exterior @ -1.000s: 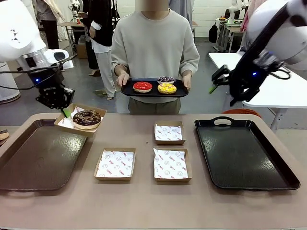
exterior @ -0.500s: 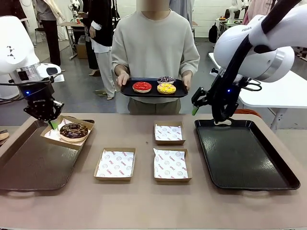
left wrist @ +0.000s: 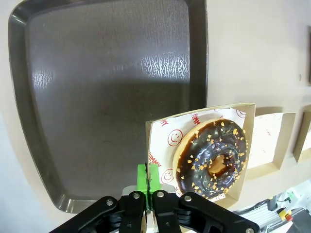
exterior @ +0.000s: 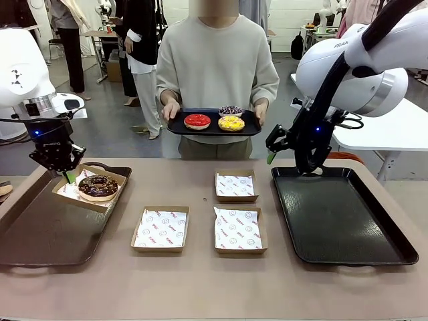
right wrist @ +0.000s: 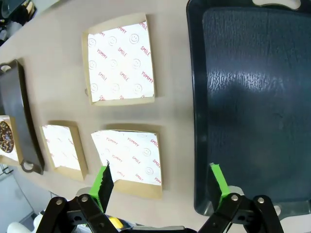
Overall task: Individually package the donuts and arrange them on the tray.
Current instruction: Place the picked Paper togo box on the Handle tray while simultaneously picking up another Paper togo box from the table with the other hand.
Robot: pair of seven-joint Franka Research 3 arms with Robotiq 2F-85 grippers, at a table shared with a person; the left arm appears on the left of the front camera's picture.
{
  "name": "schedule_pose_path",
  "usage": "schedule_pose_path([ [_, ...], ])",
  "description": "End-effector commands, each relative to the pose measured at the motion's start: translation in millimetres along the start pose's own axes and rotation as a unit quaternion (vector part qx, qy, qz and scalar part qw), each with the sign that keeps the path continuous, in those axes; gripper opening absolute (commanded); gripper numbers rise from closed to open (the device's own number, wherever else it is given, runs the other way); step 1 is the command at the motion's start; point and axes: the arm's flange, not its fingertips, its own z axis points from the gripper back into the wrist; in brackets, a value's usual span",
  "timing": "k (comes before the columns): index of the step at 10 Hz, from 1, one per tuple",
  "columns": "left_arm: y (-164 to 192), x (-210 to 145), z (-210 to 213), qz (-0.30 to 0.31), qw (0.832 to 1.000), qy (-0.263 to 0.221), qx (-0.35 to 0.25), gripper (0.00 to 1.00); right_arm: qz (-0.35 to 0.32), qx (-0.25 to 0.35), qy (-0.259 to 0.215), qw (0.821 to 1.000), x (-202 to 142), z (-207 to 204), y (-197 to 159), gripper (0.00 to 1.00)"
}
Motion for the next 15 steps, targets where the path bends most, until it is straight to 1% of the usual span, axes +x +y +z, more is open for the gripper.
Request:
schedule_pose_path([
  [1, -0.6, -1.2, 2.4, -0.003, 1.000, -0.002, -0.003, 0.01, 0.000, -0.001, 0.000, 1.000, -0.2, -0.5, 0.5, 1.00],
  [6, -0.8, -0.1, 0.0, -0.001, 1.000, 0.000, 0.000, 0.01, 0.000, 0.000, 0.000, 1.000, 0.2, 0.2, -0.5, 1.00],
  [7, -1.4, -0.5, 0.7, -0.006, 1.000, -0.019, 0.009, 0.01, 0.034, -0.044, -0.009, 0.998, 3.7, -8.1, 12.0, 1.00],
  [8, 0.6, 1.1, -2.0, 0.004, 0.999, -0.032, 0.015, 0.01, 0.048, -0.078, -0.011, 0.996, 11.4, -19.3, 29.4, 1.00],
  [9, 3.1, 3.8, -5.8, 0.008, 0.999, -0.037, 0.031, 0.01, 0.045, -0.088, 0.002, 0.995, 22.0, -31.9, 42.4, 1.00],
  [11, 12.4, 13.7, -13.9, 0.023, 0.998, -0.043, 0.038, 0.01, 0.043, -0.112, 0.028, 0.992, 42.5, -60.0, 58.9, 1.00],
  [15, 33.7, 39.8, -28.7, 0.034, 0.998, -0.044, 0.027, 0.01, 0.027, -0.135, 0.020, 0.990, 75.0, -94.8, 76.8, 1.00],
])
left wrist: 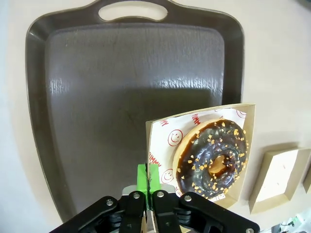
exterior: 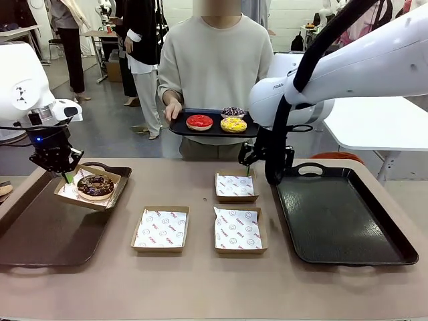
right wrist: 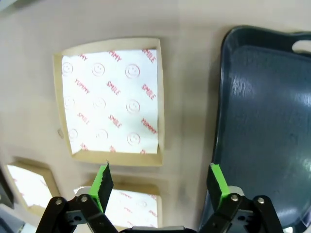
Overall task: Individually package the donuts and arrange them on the tray.
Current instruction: Place the picked Paper togo box on the Handle tray while simultaneously picking up another Paper togo box from the table with the other hand.
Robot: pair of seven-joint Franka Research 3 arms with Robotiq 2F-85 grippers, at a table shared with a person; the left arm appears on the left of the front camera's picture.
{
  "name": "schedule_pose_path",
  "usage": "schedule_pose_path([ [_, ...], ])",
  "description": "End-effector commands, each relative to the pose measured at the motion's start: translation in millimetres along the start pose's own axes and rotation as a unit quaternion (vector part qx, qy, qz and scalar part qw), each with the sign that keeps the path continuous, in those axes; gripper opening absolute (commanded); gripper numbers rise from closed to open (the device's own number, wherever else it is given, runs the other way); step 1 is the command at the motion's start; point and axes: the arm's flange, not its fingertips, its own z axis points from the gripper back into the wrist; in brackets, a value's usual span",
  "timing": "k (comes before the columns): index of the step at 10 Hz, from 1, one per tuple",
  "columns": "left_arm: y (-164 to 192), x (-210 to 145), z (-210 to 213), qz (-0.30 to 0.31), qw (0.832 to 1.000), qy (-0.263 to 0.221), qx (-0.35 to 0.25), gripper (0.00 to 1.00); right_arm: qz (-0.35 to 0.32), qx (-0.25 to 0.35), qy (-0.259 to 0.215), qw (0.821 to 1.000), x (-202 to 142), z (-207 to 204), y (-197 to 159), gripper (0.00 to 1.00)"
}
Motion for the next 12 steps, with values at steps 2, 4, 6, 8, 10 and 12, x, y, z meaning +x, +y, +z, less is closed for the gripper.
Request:
schedule_pose_path([
  [2, 7.2, 24.1, -8.3, 0.003, 1.000, 0.003, 0.004, 0.01, 0.009, -0.031, -0.007, 0.999, 25.6, -2.9, 15.0, 1.00],
  [4, 5.4, 36.5, -12.5, -0.002, 1.000, 0.008, 0.007, 0.01, 0.007, -0.028, 0.005, 1.000, 35.7, -12.2, 15.2, 1.00],
  [6, 1.9, 50.1, -15.5, 0.000, 1.000, 0.011, 0.009, 0.01, 0.007, -0.022, 0.014, 1.000, 37.4, -18.2, 11.9, 1.00],
  [8, -0.3, 58.7, -15.3, 0.006, 1.000, 0.002, 0.024, 0.01, -0.005, -0.035, 0.011, 0.999, 32.8, -19.9, 7.7, 1.00],
  [10, 1.5, 52.5, -17.7, 0.002, 1.000, 0.003, 0.003, 0.01, 0.006, -0.016, 0.011, 1.000, 31.8, -21.5, 8.1, 1.00],
  [12, 1.5, 52.5, -17.7, 0.002, 1.000, 0.003, 0.003, 0.01, 0.006, -0.016, 0.011, 1.000, 31.8, -21.5, 8.1, 1.00],
])
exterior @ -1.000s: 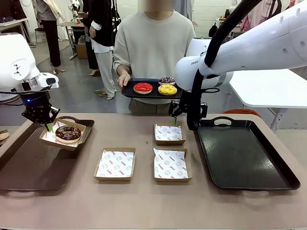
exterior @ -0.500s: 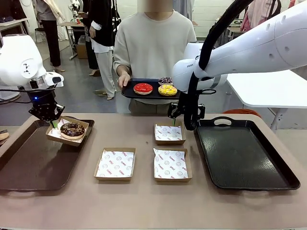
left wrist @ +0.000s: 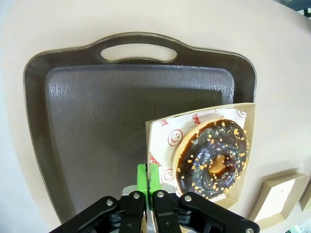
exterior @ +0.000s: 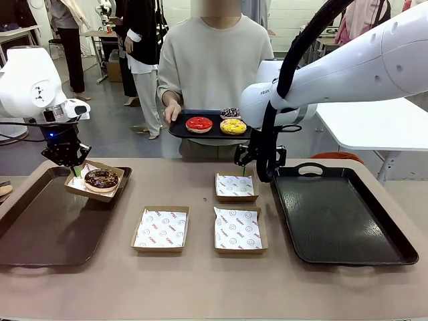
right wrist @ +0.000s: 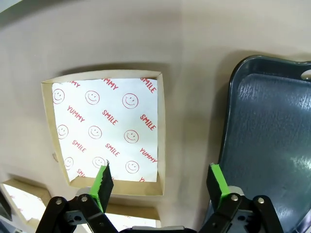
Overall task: Individually package the donuts and arrange them on the tray.
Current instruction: Place the picked Paper togo box on the Handle tray while simultaneously picking up another Paper togo box from the table with the other hand.
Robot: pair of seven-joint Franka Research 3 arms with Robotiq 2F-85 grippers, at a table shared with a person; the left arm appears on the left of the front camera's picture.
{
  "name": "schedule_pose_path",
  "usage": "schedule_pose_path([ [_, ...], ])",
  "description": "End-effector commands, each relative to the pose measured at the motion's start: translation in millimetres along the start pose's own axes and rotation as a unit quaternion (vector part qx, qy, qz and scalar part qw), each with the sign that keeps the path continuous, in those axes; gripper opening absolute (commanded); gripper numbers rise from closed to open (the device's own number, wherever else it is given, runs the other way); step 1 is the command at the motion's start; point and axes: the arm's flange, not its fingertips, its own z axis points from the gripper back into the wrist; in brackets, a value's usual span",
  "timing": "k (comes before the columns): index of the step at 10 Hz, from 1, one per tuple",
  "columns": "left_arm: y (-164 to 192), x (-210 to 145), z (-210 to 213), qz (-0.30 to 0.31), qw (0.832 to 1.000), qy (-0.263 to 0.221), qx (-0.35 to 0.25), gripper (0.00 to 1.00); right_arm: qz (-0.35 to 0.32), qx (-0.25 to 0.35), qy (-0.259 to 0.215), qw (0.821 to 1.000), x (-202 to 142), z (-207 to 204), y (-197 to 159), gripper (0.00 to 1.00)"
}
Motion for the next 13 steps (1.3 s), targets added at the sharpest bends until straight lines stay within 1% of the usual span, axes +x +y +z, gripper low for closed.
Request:
schedule_pose_path([
  [1, 0.1, -1.3, -0.2, 0.001, 1.000, -0.003, -0.001, 0.01, 0.000, 0.000, 0.000, 1.000, 0.2, 0.0, -0.6, 1.00],
  [2, 0.0, 0.0, 0.0, 0.000, 1.000, 0.000, 0.000, 0.01, 0.009, -0.009, -0.013, 1.000, -2.4, -2.2, 2.1, 1.00],
  [3, -0.7, 5.2, -0.7, 0.002, 1.000, -0.006, -0.005, 0.01, -0.013, -0.022, -0.023, 0.999, 0.5, -11.3, 3.1, 1.00],
  [4, 0.0, 7.8, -1.8, 0.008, 1.000, -0.011, -0.007, 0.01, -0.034, -0.020, -0.030, 0.999, 4.0, -18.9, 1.6, 1.00],
  [8, 7.1, 14.9, -10.1, 0.022, 1.000, -0.006, -0.012, 0.01, -0.048, -0.013, -0.045, 0.998, 15.2, -38.1, -6.5, 1.00],
  [13, 9.3, 24.2, -17.3, 0.027, 1.000, 0.006, -0.005, 0.01, -0.043, -0.004, -0.042, 0.998, 22.9, -45.0, -10.0, 1.00],
])
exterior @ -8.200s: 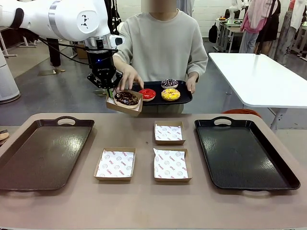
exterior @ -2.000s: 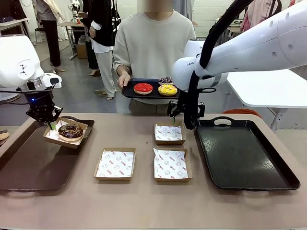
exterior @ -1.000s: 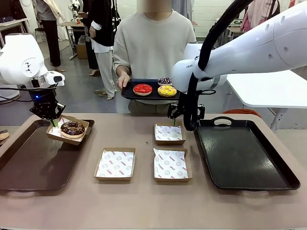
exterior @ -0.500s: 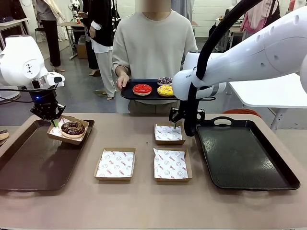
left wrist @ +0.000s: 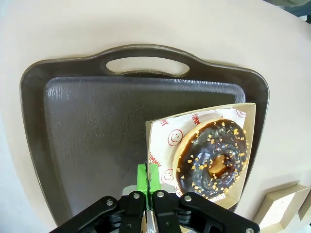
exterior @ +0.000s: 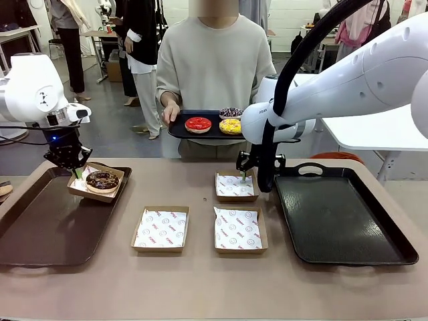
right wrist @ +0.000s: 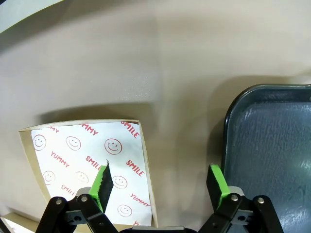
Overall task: Individually package the donuts and arrange them on the tray.
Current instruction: Place the picked Paper togo box on the Handle tray while simultaneously picking up another Paper togo box from the table with the other hand.
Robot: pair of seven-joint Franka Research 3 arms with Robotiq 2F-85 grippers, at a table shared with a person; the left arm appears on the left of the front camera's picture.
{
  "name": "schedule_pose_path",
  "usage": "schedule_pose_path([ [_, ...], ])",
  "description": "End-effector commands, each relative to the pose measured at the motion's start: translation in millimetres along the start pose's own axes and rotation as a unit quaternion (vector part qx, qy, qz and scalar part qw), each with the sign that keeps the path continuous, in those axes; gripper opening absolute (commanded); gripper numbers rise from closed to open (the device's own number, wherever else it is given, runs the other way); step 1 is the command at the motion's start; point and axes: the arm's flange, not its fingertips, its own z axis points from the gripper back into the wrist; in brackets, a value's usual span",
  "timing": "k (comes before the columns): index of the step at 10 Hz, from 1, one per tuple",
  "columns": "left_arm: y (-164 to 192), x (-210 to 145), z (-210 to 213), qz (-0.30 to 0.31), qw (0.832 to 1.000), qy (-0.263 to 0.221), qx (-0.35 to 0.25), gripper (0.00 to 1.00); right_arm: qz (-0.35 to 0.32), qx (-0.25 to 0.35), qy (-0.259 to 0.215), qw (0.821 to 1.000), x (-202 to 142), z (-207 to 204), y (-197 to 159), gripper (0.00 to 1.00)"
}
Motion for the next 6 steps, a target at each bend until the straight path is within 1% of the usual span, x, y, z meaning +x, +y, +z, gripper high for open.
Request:
schedule_pose_path([
  [1, 1.6, 9.0, 1.3, 0.014, 1.000, 0.006, -0.003, 0.01, -0.001, -0.006, -0.006, 1.000, 2.7, -5.0, 1.8, 1.00],
  [6, -1.0, 18.5, -2.5, 0.001, 1.000, 0.006, 0.003, 0.01, 0.009, -0.010, 0.000, 1.000, 2.2, -7.6, 3.0, 1.00],
])
